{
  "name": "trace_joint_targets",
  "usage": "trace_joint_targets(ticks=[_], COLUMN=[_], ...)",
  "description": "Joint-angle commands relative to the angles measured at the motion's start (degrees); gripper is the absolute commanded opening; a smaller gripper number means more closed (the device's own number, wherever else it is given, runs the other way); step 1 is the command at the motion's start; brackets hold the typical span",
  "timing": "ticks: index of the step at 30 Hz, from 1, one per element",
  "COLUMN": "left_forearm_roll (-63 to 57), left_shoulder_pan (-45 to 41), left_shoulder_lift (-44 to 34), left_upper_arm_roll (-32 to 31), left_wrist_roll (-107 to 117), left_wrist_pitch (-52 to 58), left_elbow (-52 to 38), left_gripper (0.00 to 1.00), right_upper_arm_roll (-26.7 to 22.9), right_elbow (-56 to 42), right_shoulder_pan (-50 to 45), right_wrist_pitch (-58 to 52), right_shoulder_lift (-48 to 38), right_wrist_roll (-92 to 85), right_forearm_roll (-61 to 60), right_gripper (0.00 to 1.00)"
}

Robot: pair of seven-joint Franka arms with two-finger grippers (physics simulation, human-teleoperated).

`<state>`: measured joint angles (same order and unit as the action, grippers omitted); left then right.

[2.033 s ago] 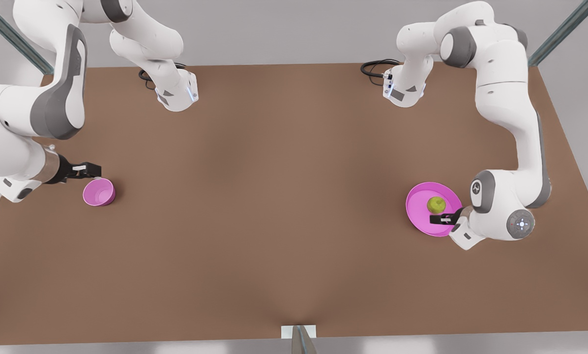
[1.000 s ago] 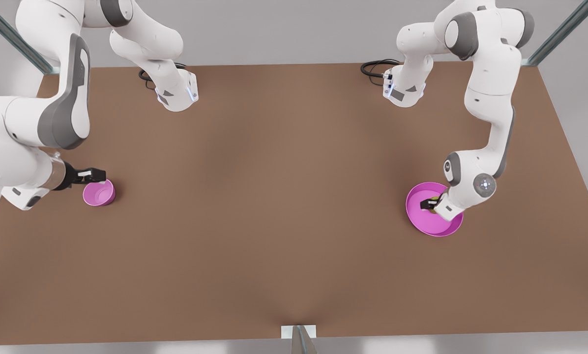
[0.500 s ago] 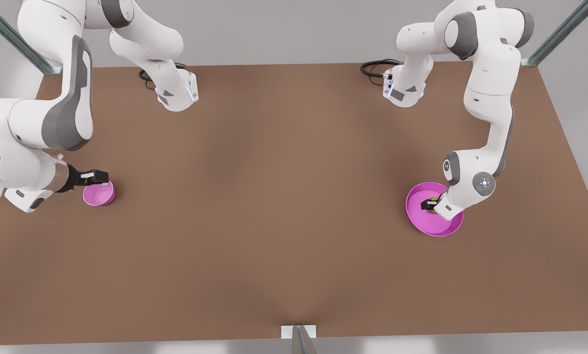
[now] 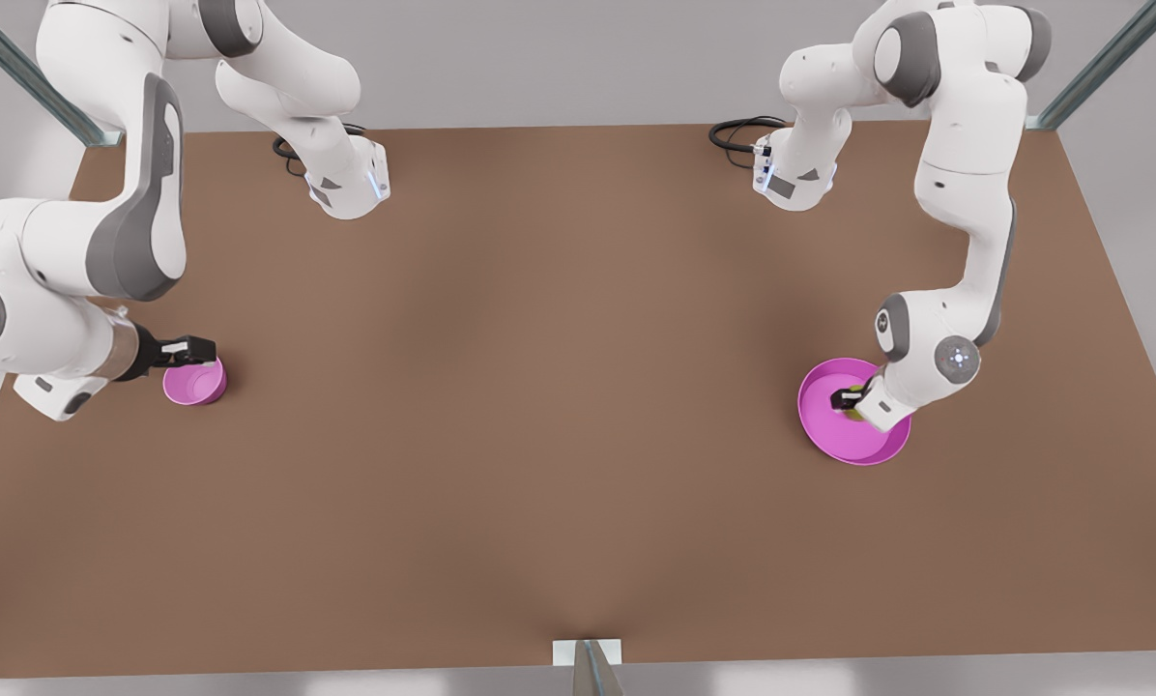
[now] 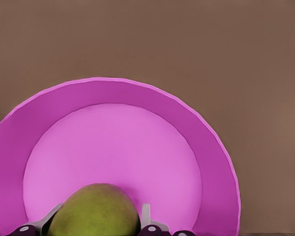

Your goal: Use the left arm to pick up the apple from the plate, transfer it to the gripper of the right arm, and then use the right arm to place it into the bowl

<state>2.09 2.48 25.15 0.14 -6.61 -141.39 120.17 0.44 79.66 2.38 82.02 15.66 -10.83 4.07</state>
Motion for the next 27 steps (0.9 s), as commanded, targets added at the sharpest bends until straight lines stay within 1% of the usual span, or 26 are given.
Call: trace_joint_targets(ticks=[1,3,4,5,8,9,10,11,12,13,15,16,17,18,19,20,21,22,23,24,27], left_forearm_roll=[1.59,9.23,12.49,12.67,13.55,16.71,19.17,21.81,24.26,28.39,35.34,35.52,35.35,35.43,35.52,36.92,41.58,45.89,48.44,49.06,49.67], left_shoulder_pan=[-0.11,-1.6,-2.22,-2.3,-2.74,-4.5,-5.2,-5.47,-5.47,-5.47,-5.56,-5.56,-5.64,-5.64,-9.24,-10.48,-11.45,-11.45,-11.45,-11.62,-12.41], left_shoulder_lift=[-2.56,-5.38,-5.46,-5.38,-5.29,-3.97,-2.39,-1.07,0.24,2.44,11.84,17.82,20.9,22.65,25.12,26.26,27.23,27.93,28.2,28.55,28.9], left_upper_arm_roll=[0.03,-0.05,-0.05,-0.05,-0.58,-0.67,-1.98,-4.18,-6.2,-9.71,-20.17,-25.8,-29.57,-32.73,-34.24,-34.24,-34.24,-34.24,-34.24,-34.24,-34.42], left_wrist_roll=[2.65,2.65,2.65,2.13,2.65,2.56,2.65,2.83,2.83,2.83,4.41,8.18,10.38,10.74,15.13,17.15,16.89,16.45,16.45,16.01,16.01], left_wrist_pitch=[8.05,13.41,16.14,16.76,17.63,20.79,25.8,29.58,31.34,32.32,31.97,32.05,32.05,31.01,27.66,27.66,26.78,25.64,24.32,21.6,20.8], left_elbow=[-0.11,-0.99,-2.57,-2.75,-4.24,-7.49,-12.58,-17.24,-19.88,-23.04,-33.15,-40.71,-44.49,-45.81,-50.2,-53.02,-55.13,-56.01,-56.36,-56.27,-56.27], left_gripper=[0.75,0.75,0.74,0.7,0.7,0.7,0.7,0.7,0.7,0.7,0.7,0.7,0.7,0.7,0.7,0.7,0.7,0.7,0.7,0.7,0.7], right_upper_arm_roll=[0.0,0.0,0.0,0.0,0.0,0.0,0.0,0.0,0.0,0.08,0.43,0.35,0.35,0.35,0.43,0.78,4.65,10.53,15.11,17.05,17.22], right_elbow=[-0.03,-0.03,-0.03,-0.03,-0.03,0.06,-0.03,-0.03,-0.03,-0.11,-4.5,-4.51,-5.12,-5.74,-6.0,-6.09,-5.39,-5.83,-5.83,-6.27,-7.85], right_shoulder_pan=[0.0,0.0,0.0,0.0,-0.18,-0.27,-0.53,-0.88,-0.97,-1.41,-6.07,-4.93,-4.22,-3.0,0.17,0.26,2.8,7.63,10.36,10.72,10.72], right_wrist_pitch=[-0.02,-0.02,-0.02,-0.02,-0.02,-0.02,-0.11,-0.11,-0.11,-0.02,-0.11,-0.11,-0.02,0.07,0.07,-0.11,-0.98,-2.04,-2.13,-2.04,-0.02], right_shoulder_lift=[-0.02,-0.02,-0.02,-0.02,-0.02,0.07,0.33,0.42,0.42,0.77,6.92,7.28,9.64,12.27,17.99,19.85,22.21,25.91,28.89,30.83,32.33], right_wrist_roll=[0.11,0.11,0.11,0.11,0.11,0.11,0.29,0.37,0.37,0.37,-0.24,-0.59,-0.68,-3.03,-10.69,-15.44,-21.41,-26.16,-33.53,-44.96,-81.88], right_forearm_roll=[0.06,0.06,0.06,-0.02,-0.11,-0.2,-0.2,-0.2,-0.29,-0.81,-1.96,-8.88,-16.26,-21.0,-36.04,-40.09,-48.09,-52.4,-54.86,-56.1,-57.86], right_gripper=[1.0,1.0,1.0,1.0,1.0,1.0,1.0,1.0,1.0,1.0,1.0,1.0,1.0,1.0,1.0,1.0,1.0,1.0,1.0,1.0,1.0])
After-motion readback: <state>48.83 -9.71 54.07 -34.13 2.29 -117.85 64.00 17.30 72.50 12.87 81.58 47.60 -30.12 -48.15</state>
